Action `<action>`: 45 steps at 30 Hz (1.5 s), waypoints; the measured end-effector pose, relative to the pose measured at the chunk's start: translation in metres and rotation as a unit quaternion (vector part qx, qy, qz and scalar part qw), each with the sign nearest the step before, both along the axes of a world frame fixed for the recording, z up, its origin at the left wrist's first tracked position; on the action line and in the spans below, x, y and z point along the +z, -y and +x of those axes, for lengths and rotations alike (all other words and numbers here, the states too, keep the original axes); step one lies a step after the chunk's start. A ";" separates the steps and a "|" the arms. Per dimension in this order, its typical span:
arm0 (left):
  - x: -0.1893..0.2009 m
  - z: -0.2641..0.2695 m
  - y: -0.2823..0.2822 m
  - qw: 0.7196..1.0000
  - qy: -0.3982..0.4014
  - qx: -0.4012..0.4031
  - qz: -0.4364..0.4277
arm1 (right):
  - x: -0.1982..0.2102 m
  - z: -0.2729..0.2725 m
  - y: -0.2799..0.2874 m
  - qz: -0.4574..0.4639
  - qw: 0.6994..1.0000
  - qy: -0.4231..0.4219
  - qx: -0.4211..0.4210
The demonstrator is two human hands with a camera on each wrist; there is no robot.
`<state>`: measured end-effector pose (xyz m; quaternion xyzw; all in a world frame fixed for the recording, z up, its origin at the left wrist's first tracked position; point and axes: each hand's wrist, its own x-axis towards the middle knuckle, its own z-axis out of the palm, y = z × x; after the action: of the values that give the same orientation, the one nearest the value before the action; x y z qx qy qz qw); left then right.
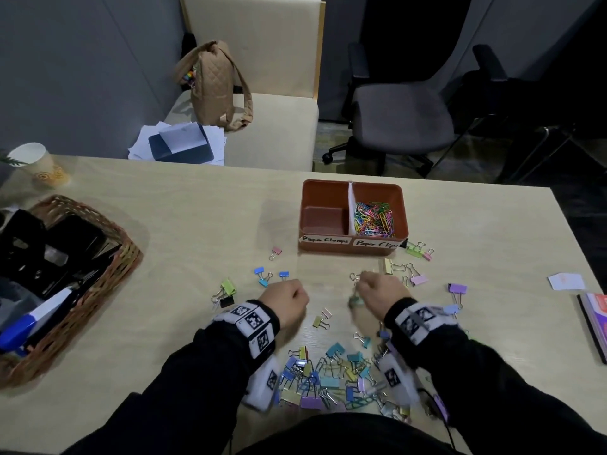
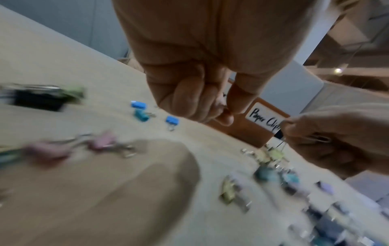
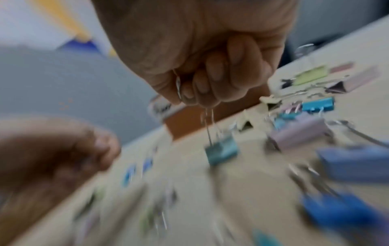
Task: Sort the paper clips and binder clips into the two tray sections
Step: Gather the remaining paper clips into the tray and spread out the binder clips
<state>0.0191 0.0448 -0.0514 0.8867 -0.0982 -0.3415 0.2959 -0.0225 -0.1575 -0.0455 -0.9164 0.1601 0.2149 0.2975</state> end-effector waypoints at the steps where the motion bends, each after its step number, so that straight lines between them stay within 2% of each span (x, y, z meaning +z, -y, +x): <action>1: 0.008 0.007 0.014 1.000 -0.008 0.010 -0.025 | 0.006 0.010 0.008 0.039 0.997 0.025 -0.058; 3: 0.023 0.023 0.043 0.992 -0.049 0.058 -0.102 | 0.019 0.026 0.022 0.155 0.970 0.053 -0.178; 5: 0.039 0.040 0.071 0.975 -0.093 0.115 -0.166 | 0.032 0.039 0.035 0.270 0.922 0.058 -0.270; 11: 0.054 0.079 0.132 0.953 -0.114 0.170 -0.224 | 0.051 0.084 0.055 0.389 0.831 0.045 -0.394; 13: 0.052 0.087 0.137 0.965 -0.068 0.157 -0.197 | 0.047 0.091 0.060 0.379 0.834 0.055 -0.397; 15: 0.046 0.092 0.139 0.972 -0.040 0.140 -0.185 | 0.040 0.093 0.066 0.342 0.862 0.073 -0.368; 17: 0.043 0.093 0.138 0.966 -0.062 0.140 -0.209 | 0.035 0.092 0.066 0.327 0.872 0.085 -0.355; 20: 0.045 0.086 0.135 0.955 -0.067 0.160 -0.241 | 0.032 0.089 0.061 0.345 0.861 0.112 -0.356; 21: 0.047 0.083 0.130 0.952 -0.063 0.165 -0.250 | 0.032 0.086 0.059 0.336 0.867 0.124 -0.347; 24: 0.052 0.069 0.109 0.954 -0.047 0.143 -0.259 | 0.033 0.067 0.055 0.247 0.917 0.161 -0.268; 28: 0.043 0.044 0.065 0.976 0.010 0.088 -0.198 | 0.029 0.021 0.037 0.169 0.970 0.125 -0.121; 31: 0.030 0.019 0.035 0.990 0.036 0.030 -0.135 | 0.017 -0.013 0.017 0.126 0.990 0.068 -0.011; 33: 0.020 -0.001 0.019 0.995 0.041 -0.029 -0.088 | 0.007 -0.037 0.005 0.077 0.992 0.057 0.087; 37: 0.001 -0.036 -0.012 0.982 0.088 -0.166 -0.002 | -0.014 -0.083 -0.007 -0.001 0.953 0.120 0.279; 41: -0.024 -0.067 -0.038 0.950 0.139 -0.278 0.039 | -0.035 -0.115 -0.011 -0.075 0.870 0.144 0.467; 45: -0.040 -0.096 -0.050 0.910 0.150 -0.370 0.115 | -0.055 -0.134 -0.014 -0.154 0.794 0.147 0.570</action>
<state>-0.0767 0.0953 -0.0915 0.8555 -0.4224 -0.2983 0.0261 -0.1561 -0.1439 -0.1007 -0.8960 -0.4054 0.1812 -0.0035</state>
